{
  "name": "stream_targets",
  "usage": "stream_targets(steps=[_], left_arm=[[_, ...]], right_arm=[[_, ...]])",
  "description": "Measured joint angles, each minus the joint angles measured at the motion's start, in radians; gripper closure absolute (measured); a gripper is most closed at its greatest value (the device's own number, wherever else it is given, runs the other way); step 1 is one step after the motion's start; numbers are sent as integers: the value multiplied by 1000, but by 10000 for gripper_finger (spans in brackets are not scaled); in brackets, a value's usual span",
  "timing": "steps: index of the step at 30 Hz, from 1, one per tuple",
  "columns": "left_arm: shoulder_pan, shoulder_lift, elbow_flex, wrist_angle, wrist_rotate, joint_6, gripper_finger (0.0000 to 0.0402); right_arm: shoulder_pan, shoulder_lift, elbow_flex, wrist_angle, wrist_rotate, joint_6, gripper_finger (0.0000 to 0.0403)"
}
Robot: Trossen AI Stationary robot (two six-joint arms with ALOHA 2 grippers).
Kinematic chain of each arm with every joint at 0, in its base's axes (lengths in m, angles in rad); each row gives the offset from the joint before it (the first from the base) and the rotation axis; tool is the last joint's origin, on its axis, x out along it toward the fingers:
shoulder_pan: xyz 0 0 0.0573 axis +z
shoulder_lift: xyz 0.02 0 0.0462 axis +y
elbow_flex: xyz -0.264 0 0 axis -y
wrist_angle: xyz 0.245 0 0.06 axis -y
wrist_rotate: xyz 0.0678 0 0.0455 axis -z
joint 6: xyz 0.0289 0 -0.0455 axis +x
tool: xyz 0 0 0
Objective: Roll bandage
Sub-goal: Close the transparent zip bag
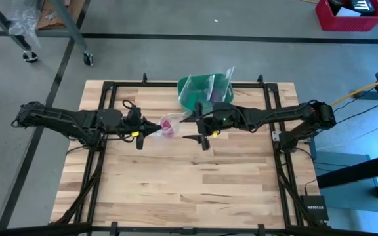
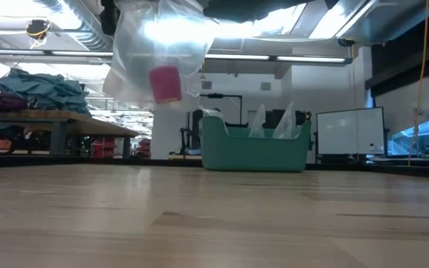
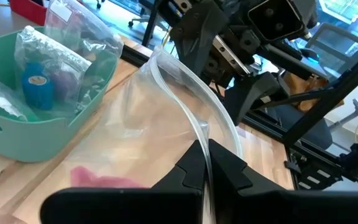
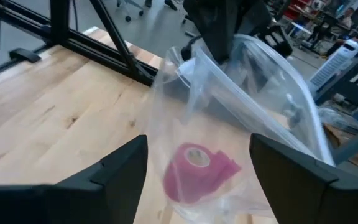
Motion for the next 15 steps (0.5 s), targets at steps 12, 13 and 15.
stream_targets(steps=[12, 13, 15], left_arm=[[0, 0, 0, 1, 0, 7, 402], [0, 0, 0, 1, 0, 7, 402], [0, 0, 0, 2, 0, 16, 402]], right_arm=[[-1, 1, 0, 105, 194, -9, 214], [-1, 1, 0, 118, 222, -4, 219], [-1, 1, 0, 130, 255, 15, 226]])
